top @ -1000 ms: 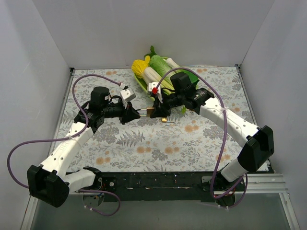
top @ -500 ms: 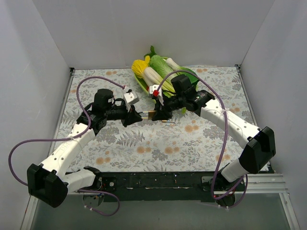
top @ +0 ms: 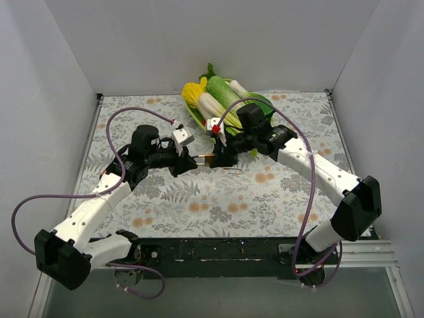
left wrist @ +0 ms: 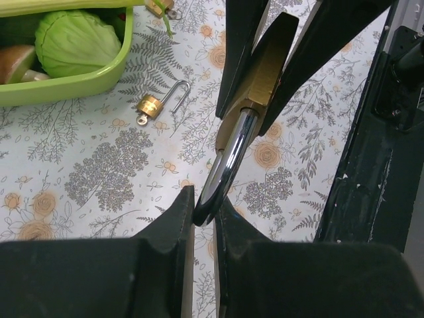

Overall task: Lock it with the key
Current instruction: Lock the lock.

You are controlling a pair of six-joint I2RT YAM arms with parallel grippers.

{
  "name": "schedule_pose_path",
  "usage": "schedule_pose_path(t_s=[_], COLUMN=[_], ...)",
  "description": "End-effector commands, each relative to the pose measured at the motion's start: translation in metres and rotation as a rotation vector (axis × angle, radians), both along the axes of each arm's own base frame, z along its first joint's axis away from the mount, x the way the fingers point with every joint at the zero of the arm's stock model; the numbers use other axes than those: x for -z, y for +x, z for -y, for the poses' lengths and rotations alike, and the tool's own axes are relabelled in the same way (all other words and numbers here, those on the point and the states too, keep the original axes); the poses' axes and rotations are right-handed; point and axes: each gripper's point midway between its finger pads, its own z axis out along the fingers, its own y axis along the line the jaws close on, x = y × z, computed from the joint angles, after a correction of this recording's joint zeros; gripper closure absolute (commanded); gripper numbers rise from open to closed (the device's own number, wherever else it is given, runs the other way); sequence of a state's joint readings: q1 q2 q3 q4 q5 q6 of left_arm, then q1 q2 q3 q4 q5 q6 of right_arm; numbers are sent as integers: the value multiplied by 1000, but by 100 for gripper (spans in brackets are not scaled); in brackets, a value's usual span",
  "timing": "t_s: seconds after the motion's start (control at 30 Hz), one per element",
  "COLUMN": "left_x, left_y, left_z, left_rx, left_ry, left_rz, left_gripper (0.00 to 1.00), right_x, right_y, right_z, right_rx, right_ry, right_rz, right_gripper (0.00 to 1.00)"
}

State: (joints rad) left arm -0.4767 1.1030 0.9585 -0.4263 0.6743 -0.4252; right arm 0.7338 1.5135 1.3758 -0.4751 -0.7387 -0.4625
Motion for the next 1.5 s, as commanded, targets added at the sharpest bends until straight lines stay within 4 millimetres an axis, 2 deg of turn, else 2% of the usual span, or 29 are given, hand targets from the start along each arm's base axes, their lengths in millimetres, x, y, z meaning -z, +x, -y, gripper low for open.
schedule_pose_path(t_s=[0.0, 0.1, 0.2, 0.27, 0.3, 0.4, 0.5, 0.6, 0.63, 0.7, 0.73, 0.77, 0.8, 0.83, 0.87, 0.97, 1.03, 1.2, 1.3, 1.33, 1.47], left_x=[-80, -85, -86, -87, -93, -101, -98, -104, -106, -110, -113, -117, -118, -117, -118, -126, -123, -114, -113, -106, -97], left_y=[-25, -14, -2, 3, 5, 9, 9, 19, 30, 38, 46, 48, 52, 61, 66, 85, 89, 93, 98, 101, 104], left_z=[45, 22, 0, -11, -13, -18, -30, -48, -56, -56, -54, -52, -51, -55, -58, -72, -69, -60, -58, -58, -57], left_rx=[175, 62, -23, -38, -43, -45, -60, -145, -196, -282, -315, -355, -380, -440, -476, -594, -593, -565, -569, -580, -610], left_ry=[-201, -196, -188, -189, -193, -190, -185, -226, -243, -311, -338, -381, -404, -422, -443, -516, -526, -591, -615, -615, -641], left_rz=[198, 167, 127, 102, 105, 105, 30, -65, -96, -241, -306, -405, -462, -491, -509, -522, -574, -688, -718, -749, -813], left_gripper=[100, 100, 98, 91, 66, 35, 30, 24, 20, 18, 17, 10, 9, 9, 7, 5, 4, 2, 2, 2, 2], right_x=[-97, -96, -92, -93, -93, -94, -92, -98, -95, -98, -109, -113, -116, -122, -120, -121, -119, -128, -127, -129, -132], right_y=[-36, -13, 0, 0, 0, 1, 7, 17, 21, 34, 45, 59, 66, 75, 86, 101, 106, 113, 118, 119, 126], right_z=[-38, -20, -9, -6, -7, -9, -9, -9, -10, -12, -15, -15, -15, -16, -15, -18, -24, -45, -54, -57, -72], right_rx=[-244, -156, -108, -104, -110, -116, -98, -45, -19, 81, 120, 200, 248, 296, 358, 454, 492, 584, 630, 634, 643], right_ry=[361, 341, 323, 321, 323, 324, 317, 334, 335, 349, 404, 419, 431, 460, 461, 476, 480, 519, 553, 562, 578], right_rz=[126, 106, 85, 81, 81, 74, 69, 72, 64, 37, 81, 82, 72, 73, 72, 87, 80, 83, 18, 15, -5], right_gripper=[99, 99, 99, 99, 99, 99, 99, 99, 99, 99, 99, 99, 99, 99, 99, 99, 99, 99, 99, 99, 99])
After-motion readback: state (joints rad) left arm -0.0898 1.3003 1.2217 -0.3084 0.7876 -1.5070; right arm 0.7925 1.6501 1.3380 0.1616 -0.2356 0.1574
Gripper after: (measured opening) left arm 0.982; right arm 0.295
